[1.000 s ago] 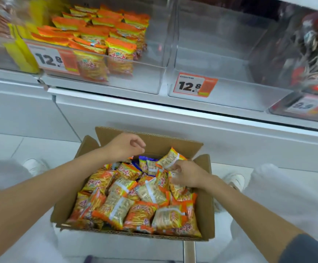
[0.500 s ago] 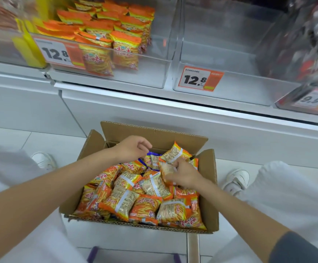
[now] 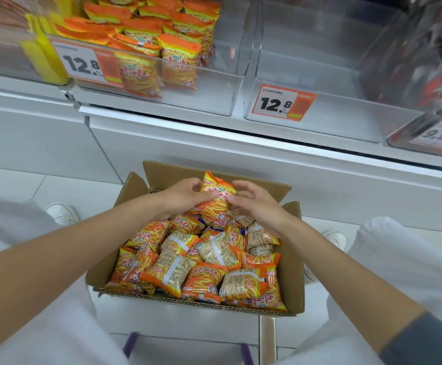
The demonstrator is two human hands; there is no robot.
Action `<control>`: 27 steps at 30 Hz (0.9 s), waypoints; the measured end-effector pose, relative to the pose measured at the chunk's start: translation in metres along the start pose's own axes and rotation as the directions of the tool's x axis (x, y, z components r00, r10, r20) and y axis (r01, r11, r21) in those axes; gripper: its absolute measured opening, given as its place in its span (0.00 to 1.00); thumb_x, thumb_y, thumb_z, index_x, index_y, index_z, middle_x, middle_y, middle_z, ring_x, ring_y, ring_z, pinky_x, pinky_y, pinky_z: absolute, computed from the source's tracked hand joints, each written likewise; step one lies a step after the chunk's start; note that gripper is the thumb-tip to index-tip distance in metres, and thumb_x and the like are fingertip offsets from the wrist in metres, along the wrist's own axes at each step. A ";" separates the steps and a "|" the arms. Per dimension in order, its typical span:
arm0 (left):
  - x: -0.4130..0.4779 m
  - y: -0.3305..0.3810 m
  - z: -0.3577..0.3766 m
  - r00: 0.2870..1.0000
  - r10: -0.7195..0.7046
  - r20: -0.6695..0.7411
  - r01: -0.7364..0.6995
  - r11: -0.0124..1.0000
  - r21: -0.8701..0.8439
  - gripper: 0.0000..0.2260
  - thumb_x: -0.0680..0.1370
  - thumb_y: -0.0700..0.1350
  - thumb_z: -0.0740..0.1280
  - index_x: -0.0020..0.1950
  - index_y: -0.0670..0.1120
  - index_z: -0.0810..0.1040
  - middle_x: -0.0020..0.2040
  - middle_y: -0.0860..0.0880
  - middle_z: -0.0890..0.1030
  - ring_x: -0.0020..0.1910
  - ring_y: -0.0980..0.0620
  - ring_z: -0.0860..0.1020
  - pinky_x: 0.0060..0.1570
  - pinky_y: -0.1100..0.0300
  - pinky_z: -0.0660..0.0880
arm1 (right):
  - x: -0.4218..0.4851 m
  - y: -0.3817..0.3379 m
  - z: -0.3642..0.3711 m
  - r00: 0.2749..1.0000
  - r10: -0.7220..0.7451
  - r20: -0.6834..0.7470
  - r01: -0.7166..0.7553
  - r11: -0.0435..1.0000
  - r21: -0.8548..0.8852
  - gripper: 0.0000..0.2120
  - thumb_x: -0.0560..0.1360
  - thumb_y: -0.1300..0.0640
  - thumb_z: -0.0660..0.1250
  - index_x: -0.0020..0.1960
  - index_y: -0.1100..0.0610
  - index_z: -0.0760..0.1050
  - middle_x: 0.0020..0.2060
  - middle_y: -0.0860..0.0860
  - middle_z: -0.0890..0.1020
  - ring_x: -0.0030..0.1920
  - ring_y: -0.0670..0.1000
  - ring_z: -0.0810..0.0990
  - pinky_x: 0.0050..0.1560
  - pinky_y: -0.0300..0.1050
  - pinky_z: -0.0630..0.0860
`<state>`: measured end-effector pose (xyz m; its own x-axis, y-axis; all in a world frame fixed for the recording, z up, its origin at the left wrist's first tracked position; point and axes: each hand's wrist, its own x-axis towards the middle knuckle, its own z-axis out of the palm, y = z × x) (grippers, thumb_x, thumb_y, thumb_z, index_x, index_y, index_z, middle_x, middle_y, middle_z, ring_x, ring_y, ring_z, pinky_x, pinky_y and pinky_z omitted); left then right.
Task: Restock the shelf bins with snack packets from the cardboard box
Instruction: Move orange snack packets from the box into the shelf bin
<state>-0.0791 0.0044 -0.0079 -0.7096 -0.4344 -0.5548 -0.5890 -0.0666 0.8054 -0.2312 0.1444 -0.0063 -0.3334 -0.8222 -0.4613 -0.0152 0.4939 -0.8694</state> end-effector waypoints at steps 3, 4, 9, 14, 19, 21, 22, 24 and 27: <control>0.002 -0.012 -0.009 0.993 -0.069 -0.098 0.074 0.996 0.043 0.31 0.75 0.57 0.69 0.72 0.42 0.65 0.65 0.44 0.75 0.57 0.47 0.78 0.53 0.54 0.80 | 0.003 0.019 0.006 0.991 0.119 0.056 -0.103 0.966 -0.236 0.25 0.77 0.53 0.69 0.72 0.56 0.67 0.59 0.50 0.79 0.57 0.52 0.80 0.58 0.43 0.76; 0.001 -0.016 -0.011 0.990 -0.090 -0.108 0.095 0.995 0.042 0.34 0.75 0.58 0.69 0.74 0.42 0.63 0.67 0.44 0.73 0.60 0.46 0.77 0.57 0.49 0.78 | 0.006 0.028 0.009 0.983 0.160 0.090 -0.123 0.938 -0.323 0.26 0.77 0.52 0.69 0.72 0.58 0.67 0.62 0.53 0.78 0.61 0.52 0.78 0.59 0.43 0.74; -0.005 -0.031 -0.021 0.984 -0.131 -0.120 0.130 0.991 -0.019 0.35 0.74 0.57 0.71 0.74 0.43 0.63 0.67 0.45 0.74 0.59 0.46 0.78 0.57 0.48 0.78 | 0.012 0.060 0.026 0.925 0.308 0.225 -0.138 0.821 -0.554 0.28 0.76 0.51 0.71 0.71 0.59 0.67 0.52 0.53 0.76 0.55 0.53 0.76 0.52 0.47 0.72; -0.012 -0.036 -0.028 0.987 -0.102 -0.121 0.096 0.994 -0.053 0.20 0.76 0.53 0.70 0.64 0.44 0.76 0.56 0.47 0.82 0.54 0.49 0.82 0.55 0.52 0.79 | 0.017 0.054 0.021 0.957 0.220 0.191 -0.126 0.902 -0.413 0.13 0.74 0.58 0.74 0.49 0.53 0.68 0.40 0.52 0.76 0.37 0.51 0.74 0.41 0.48 0.71; -0.018 -0.032 -0.029 0.987 -0.019 -0.158 0.011 0.999 -0.052 0.14 0.78 0.50 0.69 0.61 0.48 0.76 0.54 0.51 0.81 0.53 0.52 0.81 0.50 0.57 0.80 | 0.013 0.009 0.013 0.996 0.092 -0.016 -0.093 0.991 -0.096 0.15 0.75 0.58 0.72 0.59 0.58 0.72 0.48 0.56 0.79 0.43 0.51 0.81 0.43 0.48 0.82; -0.019 -0.029 -0.027 0.992 0.002 -0.130 -0.012 0.997 -0.077 0.15 0.77 0.51 0.69 0.62 0.49 0.75 0.57 0.51 0.80 0.55 0.51 0.80 0.53 0.52 0.80 | 0.008 -0.010 0.012 0.996 0.053 -0.069 -0.050 0.998 0.045 0.16 0.76 0.57 0.71 0.61 0.58 0.73 0.54 0.57 0.79 0.46 0.52 0.82 0.42 0.45 0.82; -0.019 -0.028 -0.026 0.994 0.011 -0.105 -0.022 0.994 -0.103 0.16 0.77 0.52 0.69 0.63 0.50 0.74 0.58 0.51 0.80 0.56 0.51 0.81 0.55 0.50 0.80 | 0.006 -0.018 0.012 0.998 0.040 -0.055 -0.034 0.993 0.113 0.16 0.76 0.56 0.70 0.62 0.58 0.73 0.56 0.57 0.79 0.49 0.52 0.83 0.44 0.44 0.81; -0.018 -0.025 -0.022 0.997 0.019 -0.078 -0.031 0.987 -0.159 0.16 0.78 0.52 0.68 0.64 0.50 0.73 0.59 0.51 0.81 0.56 0.50 0.81 0.56 0.47 0.79 | 0.004 -0.030 0.013 1.000 0.011 0.013 -0.014 0.966 0.257 0.16 0.78 0.57 0.67 0.64 0.59 0.73 0.58 0.57 0.81 0.53 0.55 0.84 0.52 0.47 0.81; -0.019 -0.016 -0.019 0.998 -0.035 -0.047 0.019 0.949 -0.313 0.14 0.79 0.51 0.66 0.64 0.48 0.73 0.57 0.47 0.83 0.54 0.49 0.83 0.55 0.48 0.80 | 0.004 -0.036 0.016 0.997 -0.078 0.003 0.075 0.966 0.249 0.19 0.77 0.64 0.67 0.67 0.56 0.72 0.61 0.54 0.80 0.55 0.53 0.83 0.56 0.46 0.79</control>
<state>-0.0486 -0.0035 -0.0063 -0.6695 -0.4735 -0.5723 -0.4512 -0.3528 0.8198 -0.2172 0.1185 0.0204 -0.3286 -0.8590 -0.3925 0.1949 0.3450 -0.9182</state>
